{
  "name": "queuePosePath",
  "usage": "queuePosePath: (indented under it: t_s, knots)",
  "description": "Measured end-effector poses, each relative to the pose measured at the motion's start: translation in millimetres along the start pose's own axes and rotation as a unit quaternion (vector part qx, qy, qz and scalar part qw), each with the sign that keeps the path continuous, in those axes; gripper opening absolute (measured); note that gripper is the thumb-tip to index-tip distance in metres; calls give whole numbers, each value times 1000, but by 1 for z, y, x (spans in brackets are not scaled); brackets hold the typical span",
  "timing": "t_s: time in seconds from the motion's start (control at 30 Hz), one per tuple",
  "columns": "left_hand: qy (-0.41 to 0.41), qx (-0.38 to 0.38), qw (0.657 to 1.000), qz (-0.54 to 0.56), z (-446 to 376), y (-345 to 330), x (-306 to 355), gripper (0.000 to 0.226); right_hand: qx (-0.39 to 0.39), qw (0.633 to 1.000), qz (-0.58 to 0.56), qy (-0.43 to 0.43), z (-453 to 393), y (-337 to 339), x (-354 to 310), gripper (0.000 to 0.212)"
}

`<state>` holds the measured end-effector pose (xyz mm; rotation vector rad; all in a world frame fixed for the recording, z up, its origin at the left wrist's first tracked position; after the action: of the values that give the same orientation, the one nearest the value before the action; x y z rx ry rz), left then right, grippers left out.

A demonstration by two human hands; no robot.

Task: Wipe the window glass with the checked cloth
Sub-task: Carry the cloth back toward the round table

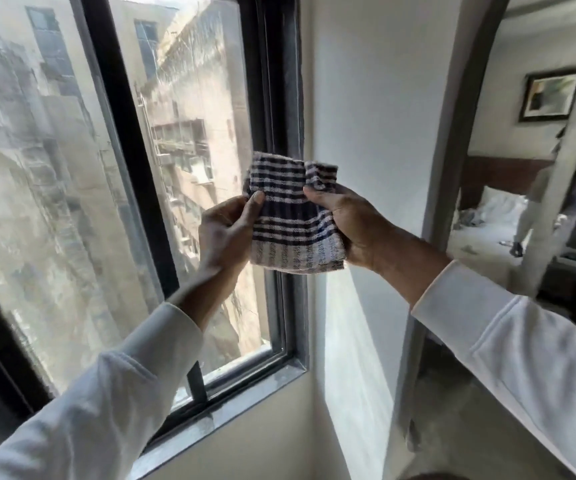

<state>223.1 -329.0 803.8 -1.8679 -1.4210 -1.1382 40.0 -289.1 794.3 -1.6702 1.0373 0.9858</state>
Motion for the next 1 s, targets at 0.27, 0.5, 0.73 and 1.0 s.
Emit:
queuePosePath:
  t_s: [0.27, 0.5, 0.73, 1.0]
  knots:
    - [37, -74, 994, 65, 84, -93, -57, 21, 185, 979, 77, -31, 135, 65, 29, 30]
    - [154, -104, 980, 71, 183, -143, -137, 35, 241, 961, 87, -108, 230, 108, 114, 49]
    - [273, -136, 949, 85, 319, -208, -260, 29, 261, 942, 57, -202, 337, 184, 255, 11]
    - [400, -147, 904, 33, 464, -283, -430, 30, 247, 914, 53, -318, 450, 283, 447, 20]
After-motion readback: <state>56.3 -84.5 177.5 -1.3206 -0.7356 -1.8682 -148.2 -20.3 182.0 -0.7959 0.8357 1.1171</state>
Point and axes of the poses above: each hand's wrist, its own z-axis away from the middle knuckle, its own y-axis out of the back of the hand, x = y × z, the point moved 10 cm from there along -z, towards the middle knuckle, and after that the axes turned 12 degrees about -x, right-handed, at the moved point
